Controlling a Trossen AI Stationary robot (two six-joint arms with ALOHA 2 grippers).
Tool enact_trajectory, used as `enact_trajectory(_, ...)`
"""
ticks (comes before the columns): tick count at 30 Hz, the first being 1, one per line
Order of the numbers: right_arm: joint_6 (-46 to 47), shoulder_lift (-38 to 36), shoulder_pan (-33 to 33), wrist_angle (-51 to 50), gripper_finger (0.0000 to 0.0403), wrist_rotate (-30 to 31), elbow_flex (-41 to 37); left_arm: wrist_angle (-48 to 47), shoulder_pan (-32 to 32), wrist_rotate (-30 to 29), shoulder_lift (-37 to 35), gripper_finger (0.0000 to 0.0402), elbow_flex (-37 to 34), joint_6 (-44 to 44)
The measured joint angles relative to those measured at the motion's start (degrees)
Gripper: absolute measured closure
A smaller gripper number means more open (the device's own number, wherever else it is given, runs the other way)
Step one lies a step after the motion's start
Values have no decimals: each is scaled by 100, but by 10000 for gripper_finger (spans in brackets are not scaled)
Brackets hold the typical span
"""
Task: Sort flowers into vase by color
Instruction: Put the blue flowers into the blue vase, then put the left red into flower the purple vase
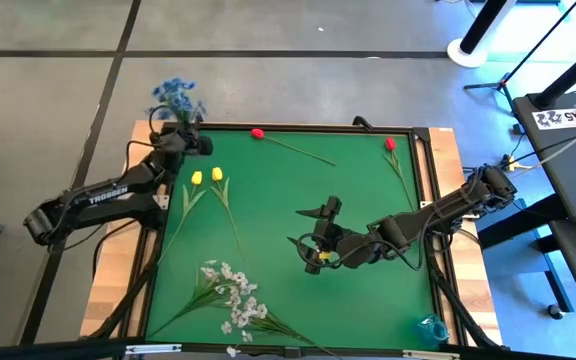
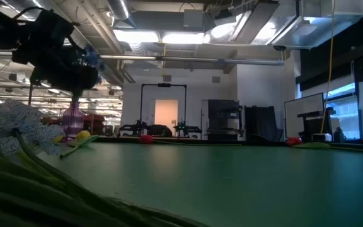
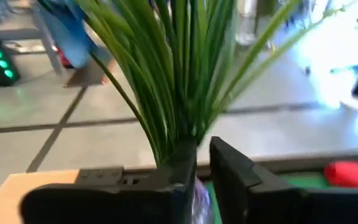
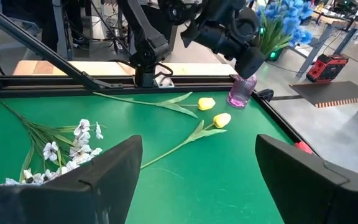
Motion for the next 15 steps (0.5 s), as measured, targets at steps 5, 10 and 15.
enact_trajectory(5, 168, 0, 0, -112, 91, 0, 0, -2032, -1, 203, 0, 297, 707, -314)
enact_trajectory(10, 418, 0, -89, -229, 91, -127, -2, -3754, -37, 870, -16, 264, 1603, -960)
enact_trajectory(15, 679, 0, -343, -421, 91, -710, -2, -5077, -329, 1328, -18, 256, 2424, -1320)
